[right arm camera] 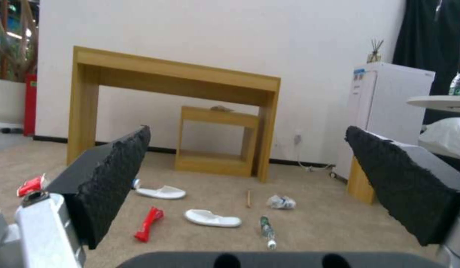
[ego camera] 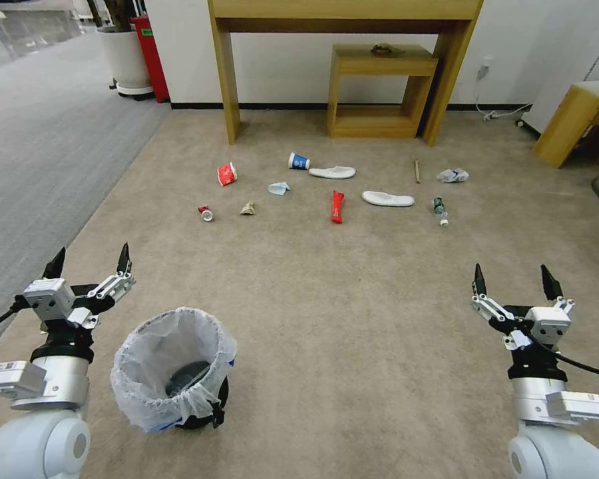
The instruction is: Pick up the trash bin and place the garbage on the floor into it.
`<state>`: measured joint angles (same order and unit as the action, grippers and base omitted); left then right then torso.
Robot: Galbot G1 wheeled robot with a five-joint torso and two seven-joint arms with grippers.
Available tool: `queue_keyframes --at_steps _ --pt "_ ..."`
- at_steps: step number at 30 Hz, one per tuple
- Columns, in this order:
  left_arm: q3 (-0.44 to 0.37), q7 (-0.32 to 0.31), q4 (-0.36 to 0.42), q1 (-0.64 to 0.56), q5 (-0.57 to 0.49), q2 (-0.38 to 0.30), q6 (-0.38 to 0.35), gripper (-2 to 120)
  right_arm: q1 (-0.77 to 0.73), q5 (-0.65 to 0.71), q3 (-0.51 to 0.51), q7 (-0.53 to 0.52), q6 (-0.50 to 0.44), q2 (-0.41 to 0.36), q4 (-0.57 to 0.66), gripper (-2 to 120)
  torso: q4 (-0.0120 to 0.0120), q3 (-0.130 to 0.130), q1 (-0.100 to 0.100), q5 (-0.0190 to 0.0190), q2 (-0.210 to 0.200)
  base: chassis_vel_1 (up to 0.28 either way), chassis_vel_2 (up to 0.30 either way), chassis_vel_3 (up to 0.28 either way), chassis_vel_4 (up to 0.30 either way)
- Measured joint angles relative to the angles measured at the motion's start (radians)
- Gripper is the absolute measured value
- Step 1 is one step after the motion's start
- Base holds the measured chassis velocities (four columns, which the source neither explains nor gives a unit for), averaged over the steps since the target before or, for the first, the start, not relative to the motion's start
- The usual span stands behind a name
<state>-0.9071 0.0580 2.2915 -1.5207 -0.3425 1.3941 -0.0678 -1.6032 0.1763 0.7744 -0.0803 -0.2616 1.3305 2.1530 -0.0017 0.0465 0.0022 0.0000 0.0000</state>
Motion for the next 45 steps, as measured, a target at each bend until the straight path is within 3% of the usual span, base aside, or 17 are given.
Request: queue_keyframes --at_steps 45 --pt "0.007 0.003 -0.032 0.022 -0.008 -0.007 0.006 100 0.015 -0.028 0.004 -0.001 -0.007 0.011 -0.023 100 0.0 0.0 0.0 -0.0001 0.0 0.009 0.009 -0.009 -0.01"
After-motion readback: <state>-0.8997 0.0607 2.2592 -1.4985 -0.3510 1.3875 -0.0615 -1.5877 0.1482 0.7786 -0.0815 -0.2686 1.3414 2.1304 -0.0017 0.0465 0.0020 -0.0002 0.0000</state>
